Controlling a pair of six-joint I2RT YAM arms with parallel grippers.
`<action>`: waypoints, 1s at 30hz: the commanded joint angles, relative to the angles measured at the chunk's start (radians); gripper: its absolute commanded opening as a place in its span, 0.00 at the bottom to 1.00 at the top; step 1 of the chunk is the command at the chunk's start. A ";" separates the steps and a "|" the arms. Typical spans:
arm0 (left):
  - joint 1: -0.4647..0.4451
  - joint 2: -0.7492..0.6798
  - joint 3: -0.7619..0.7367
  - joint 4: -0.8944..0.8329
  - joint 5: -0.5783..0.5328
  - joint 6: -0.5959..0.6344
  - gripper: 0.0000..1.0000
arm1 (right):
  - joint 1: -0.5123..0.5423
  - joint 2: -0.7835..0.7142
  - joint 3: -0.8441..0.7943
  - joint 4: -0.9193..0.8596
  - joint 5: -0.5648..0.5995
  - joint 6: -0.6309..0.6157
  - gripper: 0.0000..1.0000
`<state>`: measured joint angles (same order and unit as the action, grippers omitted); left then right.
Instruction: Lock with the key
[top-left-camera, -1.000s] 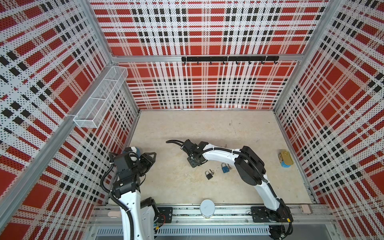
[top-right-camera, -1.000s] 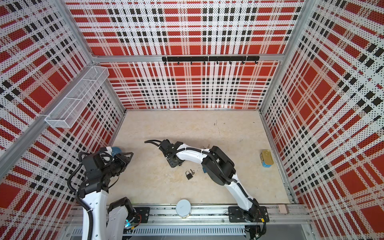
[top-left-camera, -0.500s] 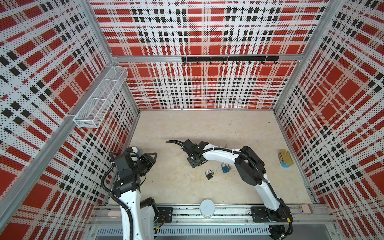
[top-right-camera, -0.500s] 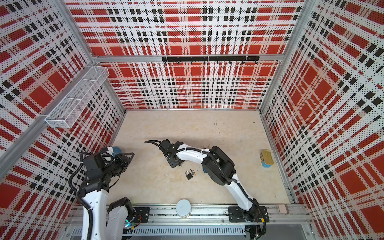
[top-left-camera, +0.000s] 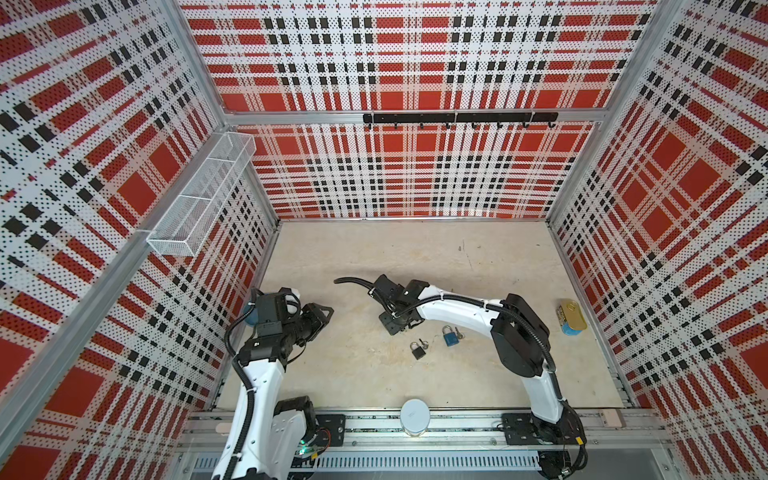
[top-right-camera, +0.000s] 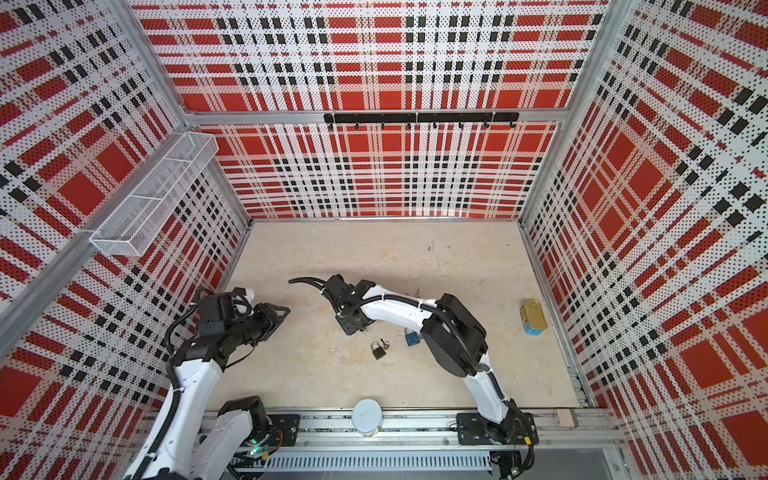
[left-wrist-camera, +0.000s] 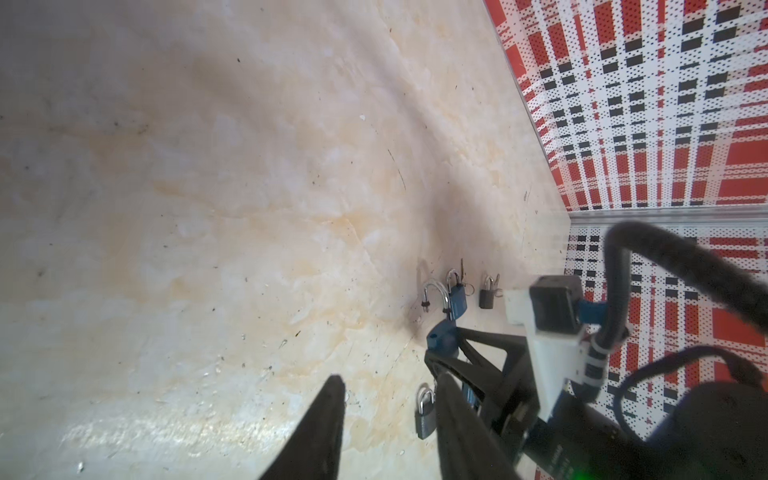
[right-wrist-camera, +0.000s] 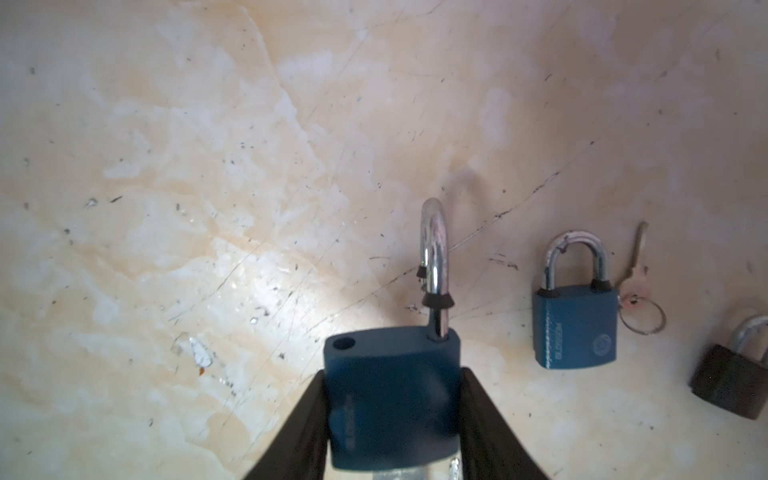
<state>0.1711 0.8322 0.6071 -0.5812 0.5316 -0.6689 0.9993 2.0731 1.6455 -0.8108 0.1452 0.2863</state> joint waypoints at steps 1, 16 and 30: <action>-0.022 0.034 0.008 0.066 0.003 -0.021 0.39 | 0.003 -0.057 -0.024 0.025 -0.019 -0.020 0.26; -0.197 0.121 -0.080 0.289 0.041 -0.078 0.39 | 0.003 -0.201 -0.051 0.006 -0.131 -0.033 0.25; -0.327 0.249 -0.165 0.781 0.162 -0.198 0.40 | 0.016 -0.314 -0.051 -0.073 -0.179 -0.021 0.24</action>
<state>-0.1482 1.0626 0.4545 0.0090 0.6273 -0.8173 1.0084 1.8160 1.5883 -0.8860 -0.0113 0.2726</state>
